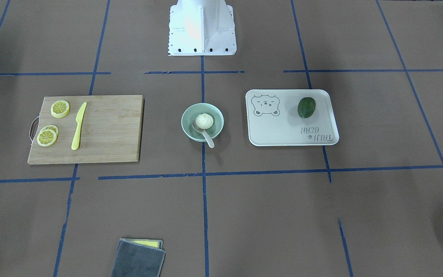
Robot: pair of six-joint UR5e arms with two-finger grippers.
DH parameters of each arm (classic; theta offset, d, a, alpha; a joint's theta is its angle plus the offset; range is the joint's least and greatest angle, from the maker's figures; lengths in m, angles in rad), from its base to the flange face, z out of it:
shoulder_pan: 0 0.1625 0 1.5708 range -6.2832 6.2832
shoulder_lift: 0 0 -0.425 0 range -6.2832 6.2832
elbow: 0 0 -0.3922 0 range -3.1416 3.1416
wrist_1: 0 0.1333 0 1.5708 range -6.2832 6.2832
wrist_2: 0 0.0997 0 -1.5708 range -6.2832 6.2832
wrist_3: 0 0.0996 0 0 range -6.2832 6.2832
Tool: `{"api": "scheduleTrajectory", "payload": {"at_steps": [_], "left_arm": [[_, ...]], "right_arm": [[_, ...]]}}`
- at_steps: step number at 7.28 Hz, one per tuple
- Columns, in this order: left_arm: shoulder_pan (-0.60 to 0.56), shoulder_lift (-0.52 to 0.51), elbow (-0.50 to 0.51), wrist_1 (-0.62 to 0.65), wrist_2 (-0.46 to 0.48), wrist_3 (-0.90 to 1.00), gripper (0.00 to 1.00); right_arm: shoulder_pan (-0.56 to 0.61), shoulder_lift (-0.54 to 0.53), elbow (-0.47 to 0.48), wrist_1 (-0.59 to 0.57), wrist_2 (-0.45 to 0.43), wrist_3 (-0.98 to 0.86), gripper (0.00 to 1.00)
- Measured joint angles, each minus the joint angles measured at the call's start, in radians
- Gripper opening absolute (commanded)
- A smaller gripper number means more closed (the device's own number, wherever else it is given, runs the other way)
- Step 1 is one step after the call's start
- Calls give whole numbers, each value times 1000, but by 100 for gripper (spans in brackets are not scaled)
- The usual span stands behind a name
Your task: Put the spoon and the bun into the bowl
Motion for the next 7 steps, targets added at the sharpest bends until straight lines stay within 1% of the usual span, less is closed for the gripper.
{"api": "scheduleTrajectory", "payload": {"at_steps": [2, 4, 7], "left_arm": [[0, 5, 7, 0, 2, 2, 100], [-3, 72, -24, -2, 2, -7, 100], [-6, 100, -52, 9, 34, -98, 100]], "right_arm": [[15, 29, -11, -38, 6, -1, 100], [11, 50, -22, -49, 6, -3, 100], [7, 61, -26, -51, 5, -4, 100]]}}
